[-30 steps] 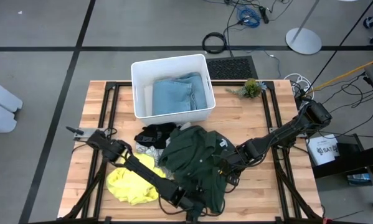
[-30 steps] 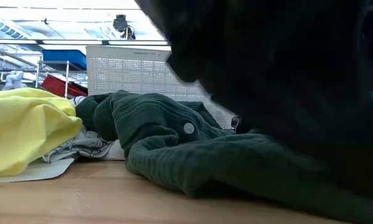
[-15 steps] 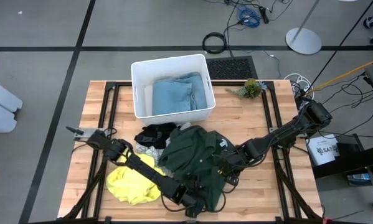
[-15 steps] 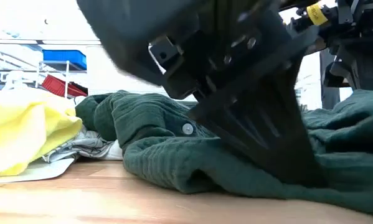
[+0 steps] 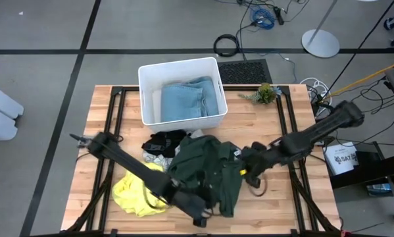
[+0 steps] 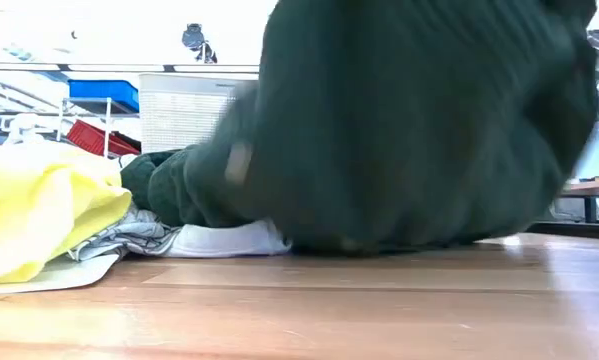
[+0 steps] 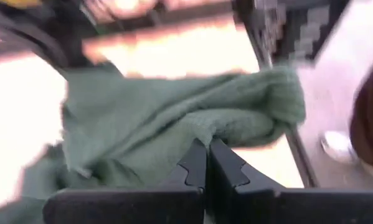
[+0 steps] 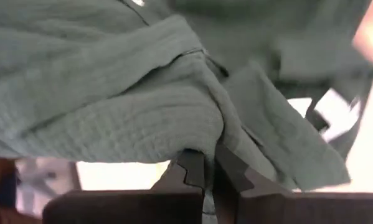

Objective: Fold laundry
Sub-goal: Fold the green polo shirt

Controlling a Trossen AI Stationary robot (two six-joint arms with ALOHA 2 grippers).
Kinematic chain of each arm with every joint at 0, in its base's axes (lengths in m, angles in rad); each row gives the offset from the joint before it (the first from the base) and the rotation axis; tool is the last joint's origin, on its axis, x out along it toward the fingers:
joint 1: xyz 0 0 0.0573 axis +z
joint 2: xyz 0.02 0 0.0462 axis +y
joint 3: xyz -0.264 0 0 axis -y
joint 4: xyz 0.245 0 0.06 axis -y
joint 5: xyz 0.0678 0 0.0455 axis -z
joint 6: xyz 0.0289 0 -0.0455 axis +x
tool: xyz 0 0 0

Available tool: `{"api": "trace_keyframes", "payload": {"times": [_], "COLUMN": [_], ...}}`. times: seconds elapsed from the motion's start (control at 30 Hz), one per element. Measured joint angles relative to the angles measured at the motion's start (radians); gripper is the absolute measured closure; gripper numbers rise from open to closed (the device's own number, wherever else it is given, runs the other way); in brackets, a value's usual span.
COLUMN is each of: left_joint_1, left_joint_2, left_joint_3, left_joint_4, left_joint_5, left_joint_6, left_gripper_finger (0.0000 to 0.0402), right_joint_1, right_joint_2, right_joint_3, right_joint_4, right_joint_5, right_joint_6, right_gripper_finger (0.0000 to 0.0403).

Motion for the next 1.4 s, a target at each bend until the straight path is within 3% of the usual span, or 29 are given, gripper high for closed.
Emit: {"api": "trace_keyframes", "payload": {"times": [0.23,0.5,0.87,1.07,1.27,1.4], "left_joint_1": [0.045,0.142,0.389,0.546,0.581,0.544], "left_joint_2": [-0.171,-0.219,-0.219,-0.205,-0.161,-0.147], "left_joint_3": [0.001,0.110,0.333,0.340,0.338,0.336], "left_joint_4": [0.092,0.152,0.160,0.158,0.138,0.083], "left_joint_5": [-0.051,-0.035,0.247,0.449,0.576,0.582], "left_joint_6": [0.060,0.138,0.125,0.050,0.031,0.064], "left_gripper_finger": [0.0400,0.0400,0.0400,0.0400,0.0400,0.0400], "right_joint_1": [0.078,0.232,0.379,0.378,0.379,0.379], "right_joint_2": [-0.194,-0.252,-0.240,-0.241,-0.247,-0.230], "right_joint_3": [0.109,0.314,0.607,0.716,0.751,0.713], "right_joint_4": [0.029,0.027,0.007,-0.153,-0.351,-0.467], "right_joint_5": [0.209,0.462,0.772,0.810,0.783,0.697], "right_joint_6": [-0.061,-0.299,-0.688,-0.758,-0.569,-0.431], "right_gripper_finger": [0.0403,0.0403,0.0403,0.0403,0.0403,0.0403]}}
